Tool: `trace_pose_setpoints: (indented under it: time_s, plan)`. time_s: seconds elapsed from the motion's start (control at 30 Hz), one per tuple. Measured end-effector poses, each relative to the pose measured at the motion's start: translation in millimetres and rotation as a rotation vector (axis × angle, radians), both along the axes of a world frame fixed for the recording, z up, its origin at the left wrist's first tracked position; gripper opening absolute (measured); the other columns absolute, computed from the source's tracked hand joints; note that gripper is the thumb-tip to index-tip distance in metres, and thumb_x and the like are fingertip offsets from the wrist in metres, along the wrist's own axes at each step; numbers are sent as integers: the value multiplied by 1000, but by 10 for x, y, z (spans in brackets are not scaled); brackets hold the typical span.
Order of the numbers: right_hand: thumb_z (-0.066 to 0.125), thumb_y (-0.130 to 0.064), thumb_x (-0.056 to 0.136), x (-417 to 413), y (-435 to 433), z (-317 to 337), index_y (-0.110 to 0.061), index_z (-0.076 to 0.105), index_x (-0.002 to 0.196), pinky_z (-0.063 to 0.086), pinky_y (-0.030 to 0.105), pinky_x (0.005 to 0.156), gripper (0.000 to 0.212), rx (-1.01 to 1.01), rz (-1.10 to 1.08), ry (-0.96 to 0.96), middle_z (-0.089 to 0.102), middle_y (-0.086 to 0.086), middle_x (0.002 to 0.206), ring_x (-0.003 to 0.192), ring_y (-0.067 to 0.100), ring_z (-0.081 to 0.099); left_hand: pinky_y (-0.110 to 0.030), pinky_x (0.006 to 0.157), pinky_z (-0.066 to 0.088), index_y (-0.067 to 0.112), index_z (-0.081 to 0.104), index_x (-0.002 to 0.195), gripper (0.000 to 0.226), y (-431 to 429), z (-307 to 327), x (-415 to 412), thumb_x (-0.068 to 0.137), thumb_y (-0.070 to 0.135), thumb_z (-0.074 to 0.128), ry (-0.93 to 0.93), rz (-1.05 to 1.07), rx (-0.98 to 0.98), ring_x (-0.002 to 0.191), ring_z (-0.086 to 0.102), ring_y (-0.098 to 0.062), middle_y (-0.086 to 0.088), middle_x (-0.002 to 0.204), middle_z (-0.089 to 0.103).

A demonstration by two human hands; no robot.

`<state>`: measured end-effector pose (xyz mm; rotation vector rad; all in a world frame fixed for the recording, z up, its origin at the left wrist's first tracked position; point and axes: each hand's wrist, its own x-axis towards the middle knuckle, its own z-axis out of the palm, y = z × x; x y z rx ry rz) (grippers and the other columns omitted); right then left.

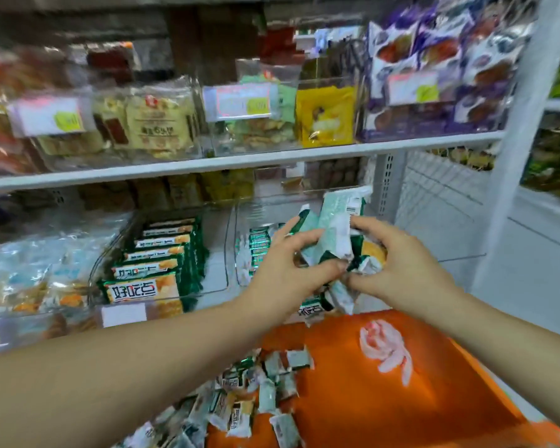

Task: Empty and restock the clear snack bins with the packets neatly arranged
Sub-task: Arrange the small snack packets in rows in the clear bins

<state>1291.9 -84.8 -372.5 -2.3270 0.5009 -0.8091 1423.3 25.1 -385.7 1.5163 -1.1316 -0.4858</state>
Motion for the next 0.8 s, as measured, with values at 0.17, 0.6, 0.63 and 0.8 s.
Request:
trace_pose_setpoints:
  time_s: [0.17,0.6,0.63,0.8]
  plan:
    - [78,-3,65,-218,-678,123,-28,55,129,44,11,88,72,-45,-129,-79,62,-8,118,104,8,60,-20,107,31,37,65,114,49,-883,127,-125,65,43,71,-128,-46,-75,138,29,1,14,150,25]
    - [77,-3,66,0,-2186,-493,-39,52,115,36,-3,75,66,139,-218,-107,58,-23,109,97,-8,56,-38,93,52,36,68,108,61,-2603,-206,112,54,61,73,-113,-153,261,111,61,-22,-5,132,52]
    - [77,-5,65,47,-2249,-578,-40,51,112,38,-2,73,64,175,-200,-88,60,-23,109,95,-13,55,-33,84,55,32,68,107,57,-2664,-250,155,57,58,74,-128,-167,296,102,64,-21,-5,125,57]
    - [81,-11,66,184,-2461,-867,-45,47,107,49,17,79,63,289,-185,55,62,-17,110,94,1,60,-16,55,44,13,69,99,21,-2838,-327,339,84,28,71,-307,-264,438,57,56,-3,2,80,61]
